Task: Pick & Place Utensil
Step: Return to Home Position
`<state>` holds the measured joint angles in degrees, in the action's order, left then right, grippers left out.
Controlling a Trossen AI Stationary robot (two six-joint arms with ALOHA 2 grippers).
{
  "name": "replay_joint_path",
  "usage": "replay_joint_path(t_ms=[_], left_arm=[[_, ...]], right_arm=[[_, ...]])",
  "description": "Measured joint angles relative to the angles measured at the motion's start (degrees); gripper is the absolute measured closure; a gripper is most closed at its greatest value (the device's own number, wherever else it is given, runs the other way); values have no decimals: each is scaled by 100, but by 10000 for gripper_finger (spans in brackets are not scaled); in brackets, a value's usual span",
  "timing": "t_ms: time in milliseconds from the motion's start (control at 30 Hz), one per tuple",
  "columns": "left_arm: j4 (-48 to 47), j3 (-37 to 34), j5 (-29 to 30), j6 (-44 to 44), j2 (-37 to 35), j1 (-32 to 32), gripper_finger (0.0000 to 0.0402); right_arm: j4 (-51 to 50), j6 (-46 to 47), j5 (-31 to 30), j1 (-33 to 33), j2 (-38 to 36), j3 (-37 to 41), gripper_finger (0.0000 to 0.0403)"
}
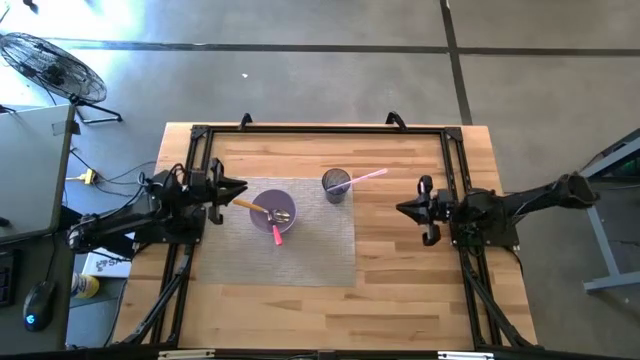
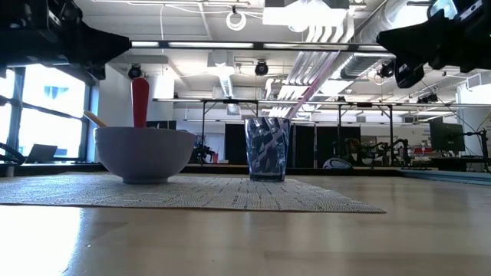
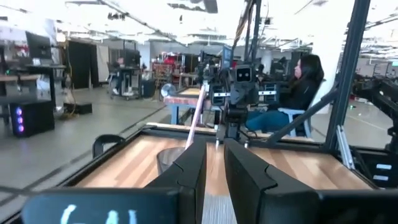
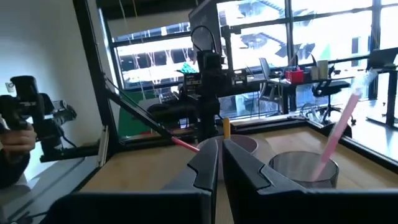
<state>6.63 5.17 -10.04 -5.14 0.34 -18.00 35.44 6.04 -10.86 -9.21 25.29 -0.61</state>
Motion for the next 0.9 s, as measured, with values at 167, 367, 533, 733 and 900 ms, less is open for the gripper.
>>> replay_joint_path(t_ms=[167,367,533,733,900], left_arm=[[665,-366,-142,43,6,2,347],[166,-418,-330,-37,6,2,348],[-218,-427,-59,-545,6,4,383],[-255,-440,42,-812,6,89,398],[-260,-444,375,-704,6,538,400]], right_arm=[[-823,149,482,402,-719,5,387],[-1290,128,399,448,-801,5,386],[-1423,105,398,448,-799,5,386],[-1431,101,398,448,-799,5,386],[-1431,99,397,448,-799,5,386]])
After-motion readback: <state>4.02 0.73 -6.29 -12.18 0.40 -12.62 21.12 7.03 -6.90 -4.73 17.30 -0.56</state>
